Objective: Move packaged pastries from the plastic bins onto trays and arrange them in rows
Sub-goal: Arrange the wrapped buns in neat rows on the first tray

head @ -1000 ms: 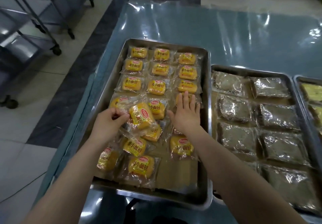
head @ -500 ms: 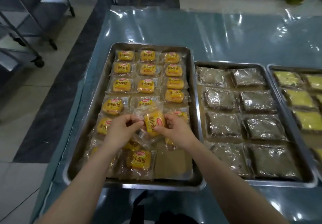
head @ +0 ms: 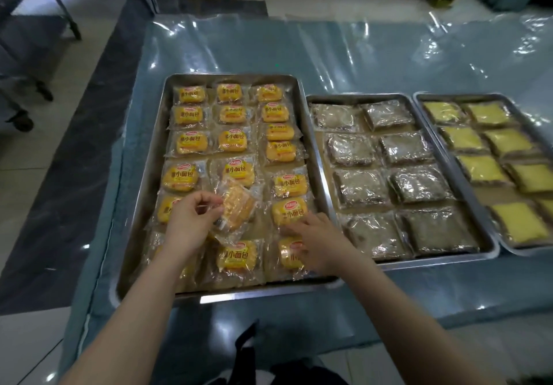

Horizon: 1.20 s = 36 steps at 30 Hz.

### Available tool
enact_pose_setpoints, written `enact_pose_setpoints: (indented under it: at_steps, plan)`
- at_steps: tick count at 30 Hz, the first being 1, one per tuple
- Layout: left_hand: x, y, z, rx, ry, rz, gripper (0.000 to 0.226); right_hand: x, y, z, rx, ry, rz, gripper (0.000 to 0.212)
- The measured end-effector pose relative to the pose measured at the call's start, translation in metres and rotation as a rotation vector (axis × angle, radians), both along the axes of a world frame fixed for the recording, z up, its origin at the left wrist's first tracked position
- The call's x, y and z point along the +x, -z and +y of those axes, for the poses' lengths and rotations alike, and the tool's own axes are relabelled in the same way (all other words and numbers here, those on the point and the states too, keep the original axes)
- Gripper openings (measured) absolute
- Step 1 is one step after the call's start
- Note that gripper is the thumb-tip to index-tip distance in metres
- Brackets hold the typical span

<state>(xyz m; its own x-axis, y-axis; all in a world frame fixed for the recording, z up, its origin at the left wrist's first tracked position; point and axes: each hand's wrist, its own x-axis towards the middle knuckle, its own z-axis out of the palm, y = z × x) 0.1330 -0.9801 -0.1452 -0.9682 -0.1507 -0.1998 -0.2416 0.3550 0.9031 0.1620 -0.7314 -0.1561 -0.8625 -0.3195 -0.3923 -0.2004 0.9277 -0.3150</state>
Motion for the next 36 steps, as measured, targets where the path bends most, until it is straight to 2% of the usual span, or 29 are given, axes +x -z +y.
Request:
enact_pose_setpoints:
  at_steps: [2,6,9,12,15,17,19,21,23,25,27,30,36]
  plan:
    - [0.001,0.000,-0.002,0.004,0.002,0.005,0.021,0.007,0.005,-0.003,0.003,0.035,0.093,0.052]
    - [0.003,-0.003,-0.002,0.017,0.018,0.007,0.021,0.017,0.011,-0.002,-0.008,0.064,0.077,0.048]
    - [0.004,-0.005,-0.001,0.041,0.065,-0.003,0.022,0.015,0.010,-0.004,-0.076,0.111,0.148,0.049]
    - [0.006,-0.008,0.002,0.093,0.153,-0.026,0.025,0.006,0.004,-0.014,-0.388,0.352,0.131,0.062]
    - [0.008,-0.011,0.007,0.119,0.243,-0.041,0.023,-0.003,-0.006,-0.028,-0.753,0.494,-0.095,0.072]
    - [0.009,-0.010,0.012,0.115,0.276,-0.038,0.024,-0.008,-0.007,-0.035,-0.798,0.498,-0.167,0.062]
    - [0.007,-0.007,0.014,0.111,0.234,-0.028,0.025,-0.011,-0.007,-0.038,-0.819,0.523,-0.118,0.035]
    - [0.004,-0.001,0.011,-0.021,0.173,-0.004,0.030,-0.014,-0.009,-0.037,-0.913,0.616,-0.069,0.021]
    - [0.002,0.007,0.005,-0.261,0.247,0.000,0.043,-0.018,-0.010,-0.031,-0.990,0.750,-0.028,0.019]
    - [0.001,0.020,0.001,-0.458,0.438,-0.042,0.053,-0.024,-0.009,-0.024,-0.996,0.853,0.010,0.026]
    - [0.002,0.031,0.003,-0.616,0.529,-0.061,0.051,-0.030,-0.009,-0.018,-0.976,0.908,0.024,0.038]
    - [0.005,0.040,0.010,-0.681,0.477,-0.026,0.049,-0.036,-0.007,-0.011,-0.948,0.935,0.053,0.044]
    - [-0.006,0.040,0.019,-0.921,0.486,-0.001,0.056,-0.043,0.000,-0.004,-0.966,0.920,0.079,0.022]
